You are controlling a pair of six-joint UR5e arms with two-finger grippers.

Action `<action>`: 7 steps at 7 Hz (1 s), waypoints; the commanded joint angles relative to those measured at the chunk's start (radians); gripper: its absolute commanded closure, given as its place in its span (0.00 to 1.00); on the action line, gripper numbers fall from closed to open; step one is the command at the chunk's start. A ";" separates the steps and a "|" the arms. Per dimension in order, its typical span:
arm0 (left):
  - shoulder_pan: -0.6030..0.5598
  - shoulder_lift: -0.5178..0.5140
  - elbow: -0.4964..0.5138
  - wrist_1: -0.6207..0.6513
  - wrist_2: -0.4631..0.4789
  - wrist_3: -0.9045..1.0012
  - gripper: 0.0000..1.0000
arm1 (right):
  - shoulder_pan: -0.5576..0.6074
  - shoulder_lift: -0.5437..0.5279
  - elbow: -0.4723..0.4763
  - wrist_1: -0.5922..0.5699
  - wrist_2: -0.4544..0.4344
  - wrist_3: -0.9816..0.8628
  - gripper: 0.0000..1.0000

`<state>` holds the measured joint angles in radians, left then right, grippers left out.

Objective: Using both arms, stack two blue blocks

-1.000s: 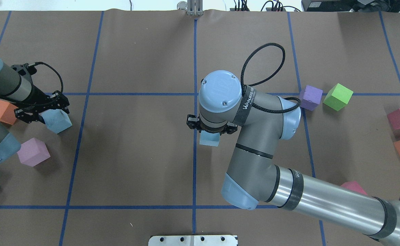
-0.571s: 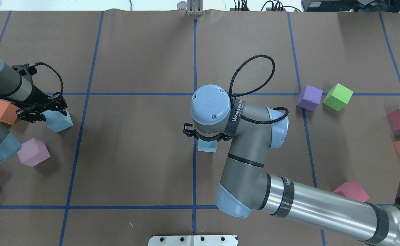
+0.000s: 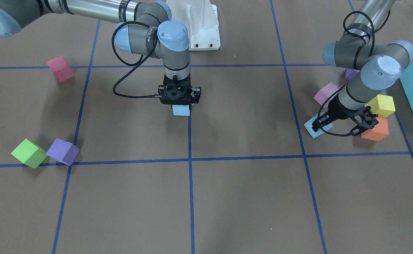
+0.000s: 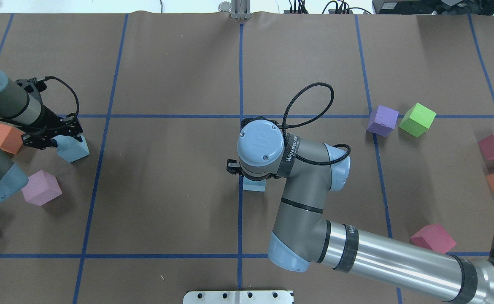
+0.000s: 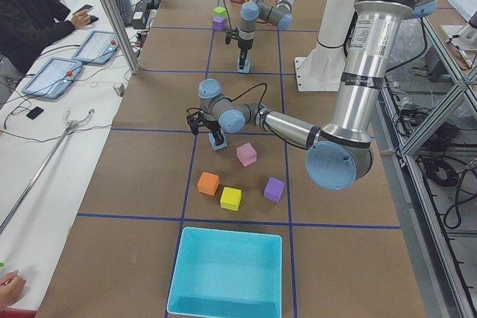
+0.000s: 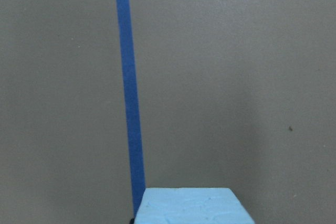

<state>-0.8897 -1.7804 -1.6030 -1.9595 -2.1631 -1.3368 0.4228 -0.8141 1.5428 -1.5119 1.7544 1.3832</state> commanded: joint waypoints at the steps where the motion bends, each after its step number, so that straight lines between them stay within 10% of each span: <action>1: 0.000 -0.004 -0.008 0.002 -0.001 0.001 0.49 | 0.022 0.007 0.028 -0.030 0.037 -0.012 0.32; 7: -0.002 -0.002 -0.025 0.005 0.000 -0.002 0.49 | 0.036 0.015 0.049 -0.051 0.042 -0.012 0.00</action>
<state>-0.8906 -1.7810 -1.6255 -1.9556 -2.1629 -1.3391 0.4480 -0.8009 1.5785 -1.5613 1.7864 1.3731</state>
